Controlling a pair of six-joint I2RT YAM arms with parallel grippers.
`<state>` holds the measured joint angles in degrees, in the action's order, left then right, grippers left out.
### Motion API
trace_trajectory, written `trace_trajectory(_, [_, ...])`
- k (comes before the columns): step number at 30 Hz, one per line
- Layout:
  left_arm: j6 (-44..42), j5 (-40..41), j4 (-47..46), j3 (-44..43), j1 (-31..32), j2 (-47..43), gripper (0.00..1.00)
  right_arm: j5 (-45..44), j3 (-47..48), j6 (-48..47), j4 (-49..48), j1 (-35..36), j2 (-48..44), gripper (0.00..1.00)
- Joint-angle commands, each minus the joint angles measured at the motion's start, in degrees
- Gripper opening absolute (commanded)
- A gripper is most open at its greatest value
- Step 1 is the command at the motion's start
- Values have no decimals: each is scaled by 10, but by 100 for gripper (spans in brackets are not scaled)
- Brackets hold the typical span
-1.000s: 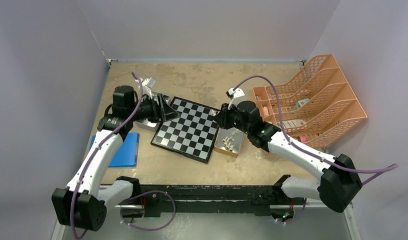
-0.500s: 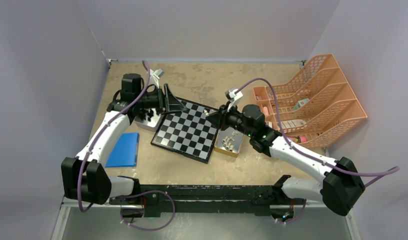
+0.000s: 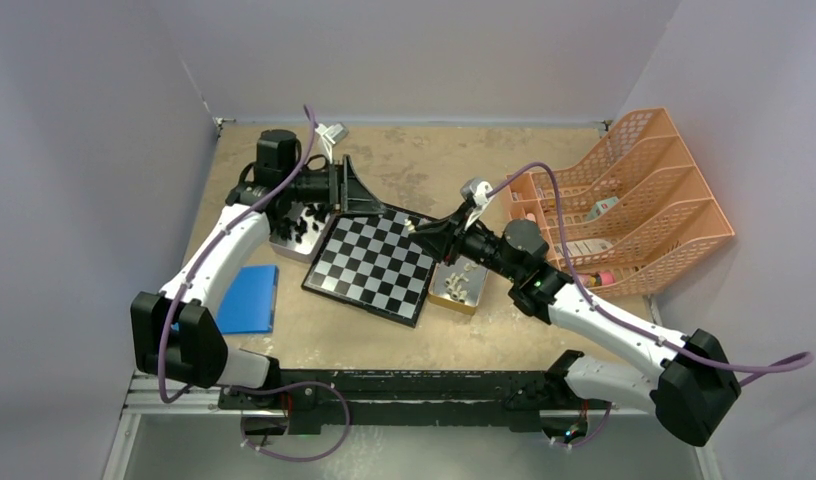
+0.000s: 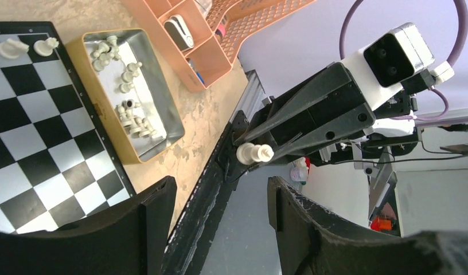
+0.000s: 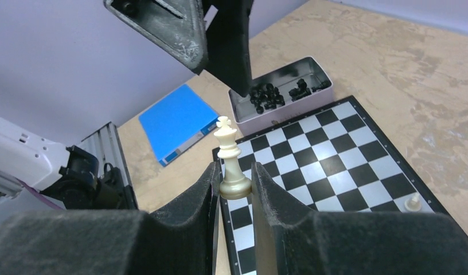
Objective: Set up the chess pieces on the board
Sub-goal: Place the chess piece on the chessboard.
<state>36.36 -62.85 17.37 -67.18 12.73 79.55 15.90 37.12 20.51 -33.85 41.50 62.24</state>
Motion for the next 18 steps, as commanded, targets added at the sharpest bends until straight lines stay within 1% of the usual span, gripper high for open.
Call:
trace_trajectory(1, [-12, -30, -16, -42, 15, 16, 59, 22, 1, -3, -51, 3, -10, 14])
trace_trajectory(9, [2, -40, -56, -51, 46, 38, 55, 15, 25, 6, -34, 3, -6, 14])
trace_trajectory(15, [4, -50, -56, -71, 64, 56, 50, -1, 45, 8, -14, 4, 14, 15])
trace_trajectory(18, [-1, -37, -48, -81, 75, 52, 50, -5, 51, 3, -4, 4, 18, 16])
